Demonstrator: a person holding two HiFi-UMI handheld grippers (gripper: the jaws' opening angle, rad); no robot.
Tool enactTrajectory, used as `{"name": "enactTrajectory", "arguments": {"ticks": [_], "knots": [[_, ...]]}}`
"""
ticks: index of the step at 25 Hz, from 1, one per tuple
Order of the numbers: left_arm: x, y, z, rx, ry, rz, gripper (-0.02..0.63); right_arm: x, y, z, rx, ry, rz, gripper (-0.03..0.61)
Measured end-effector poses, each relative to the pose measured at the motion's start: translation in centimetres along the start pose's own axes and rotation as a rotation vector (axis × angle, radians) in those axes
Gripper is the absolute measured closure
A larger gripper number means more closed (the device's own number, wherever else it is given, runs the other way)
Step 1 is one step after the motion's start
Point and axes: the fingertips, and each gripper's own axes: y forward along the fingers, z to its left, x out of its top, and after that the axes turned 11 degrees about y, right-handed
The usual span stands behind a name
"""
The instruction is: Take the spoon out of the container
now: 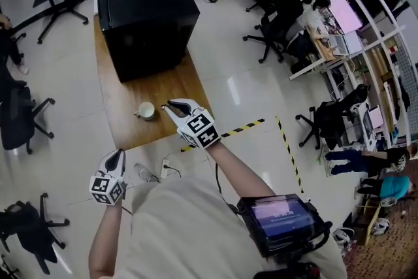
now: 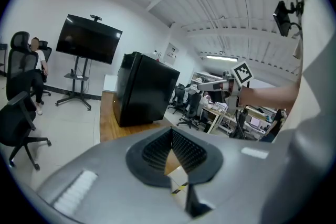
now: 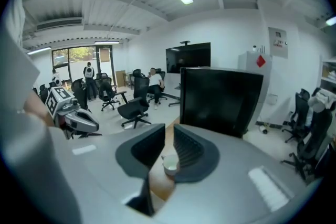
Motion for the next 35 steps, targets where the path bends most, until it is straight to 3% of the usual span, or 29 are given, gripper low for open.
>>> {"name": "enactTrajectory", "arguments": {"ticks": [6,10,20,25,28,35], "knots": [[2.0,0.5,-7.5,0.054,-0.059,-0.076,0.614,-2.4,-4.6,0.7,0.1,0.061,-0.009,0.472],[2.8,0.3,-13.5,0.091,-0.071,-0.102,0.614,-3.5,-9.1,1.5,0.143,0.033,-0.032,0.459],[-1.4,-2.2,-24.0,0.212,-0.124,-0.128,0.613,-10.8,-18.8,2.2,0.202,-0.031,-0.021,0.451],[-2.6,-3.3,-26.7,0.264,-0.16,-0.132,0.612,-13.1,-22.0,1.4,0.201,-0.04,-0.03,0.449],[-3.6,-3.6,-27.4,0.272,-0.166,-0.122,0.614,-14.4,-23.4,0.3,0.159,-0.04,-0.05,0.386],[-4.1,-4.0,-26.3,0.273,-0.175,-0.116,0.614,-18.4,-25.1,-3.3,0.073,0.069,-0.041,0.359]]}}
